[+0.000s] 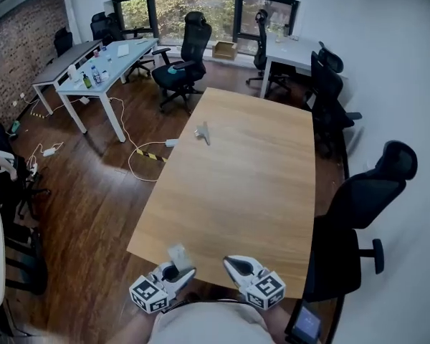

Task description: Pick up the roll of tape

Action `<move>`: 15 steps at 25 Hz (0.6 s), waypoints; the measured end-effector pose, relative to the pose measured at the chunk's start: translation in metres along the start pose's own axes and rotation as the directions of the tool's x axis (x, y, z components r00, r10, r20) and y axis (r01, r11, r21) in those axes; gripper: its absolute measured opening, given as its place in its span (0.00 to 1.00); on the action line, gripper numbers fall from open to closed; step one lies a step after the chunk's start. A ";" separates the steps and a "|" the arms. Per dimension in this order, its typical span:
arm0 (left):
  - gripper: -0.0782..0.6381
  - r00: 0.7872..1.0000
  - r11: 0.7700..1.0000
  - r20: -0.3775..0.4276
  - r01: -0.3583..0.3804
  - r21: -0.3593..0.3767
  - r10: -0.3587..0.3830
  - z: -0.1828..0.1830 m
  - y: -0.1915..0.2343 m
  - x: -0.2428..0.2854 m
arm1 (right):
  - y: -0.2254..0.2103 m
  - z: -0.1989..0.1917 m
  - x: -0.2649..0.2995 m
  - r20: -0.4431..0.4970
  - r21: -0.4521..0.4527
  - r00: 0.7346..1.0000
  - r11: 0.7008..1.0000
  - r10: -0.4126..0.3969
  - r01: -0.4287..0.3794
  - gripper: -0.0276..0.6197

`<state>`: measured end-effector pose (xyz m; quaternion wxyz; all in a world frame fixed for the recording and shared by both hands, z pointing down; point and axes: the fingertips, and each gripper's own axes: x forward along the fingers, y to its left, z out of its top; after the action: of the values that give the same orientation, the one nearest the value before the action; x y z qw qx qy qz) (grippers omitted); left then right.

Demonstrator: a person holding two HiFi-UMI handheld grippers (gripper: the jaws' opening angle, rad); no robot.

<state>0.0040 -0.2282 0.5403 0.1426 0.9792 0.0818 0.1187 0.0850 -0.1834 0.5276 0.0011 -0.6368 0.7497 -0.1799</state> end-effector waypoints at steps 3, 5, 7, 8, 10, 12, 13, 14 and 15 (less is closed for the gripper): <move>0.26 1.000 1.000 0.006 -0.006 -0.028 0.006 -0.007 -0.004 -0.021 | 0.019 -0.004 0.000 -0.006 0.018 1.000 1.000 -0.005 0.005 0.05; 0.26 1.000 0.999 0.011 -0.007 -0.034 0.007 -0.011 -0.003 -0.033 | 0.030 -0.006 0.004 -0.010 0.012 1.000 1.000 -0.004 0.004 0.05; 0.26 1.000 0.999 0.013 -0.006 -0.038 0.007 -0.014 -0.003 -0.043 | 0.042 -0.009 0.007 -0.016 0.009 1.000 1.000 -0.002 0.002 0.05; 0.26 1.000 0.999 0.014 -0.006 -0.040 0.006 -0.015 -0.003 -0.048 | 0.048 -0.010 0.009 -0.018 0.010 1.000 1.000 0.000 0.000 0.05; 0.26 1.000 0.999 0.018 -0.003 -0.044 0.004 -0.018 -0.003 -0.055 | 0.058 -0.015 0.011 -0.021 0.010 1.000 1.000 0.005 -0.005 0.05; 0.26 1.000 0.999 0.026 -0.001 -0.046 0.002 -0.021 -0.004 -0.059 | 0.064 -0.019 0.013 -0.025 0.006 1.000 1.000 0.007 -0.007 0.05; 0.26 1.000 0.999 0.029 0.000 -0.046 0.001 -0.022 -0.004 -0.061 | 0.067 -0.020 0.013 -0.026 0.003 1.000 1.000 0.007 -0.007 0.05; 0.26 0.999 0.999 0.033 0.001 -0.047 0.000 -0.023 -0.004 -0.062 | 0.069 -0.020 0.014 -0.026 0.000 1.000 1.000 0.007 -0.007 0.05; 0.26 0.999 0.999 0.035 0.003 -0.048 -0.002 -0.023 -0.004 -0.064 | 0.072 -0.019 0.014 -0.027 -0.003 1.000 1.000 0.006 -0.006 0.05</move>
<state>-0.0636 -0.2308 0.5473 0.1678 0.9773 0.0775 0.1031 0.0095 -0.1829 0.5296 -0.0096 -0.6319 0.7520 -0.1874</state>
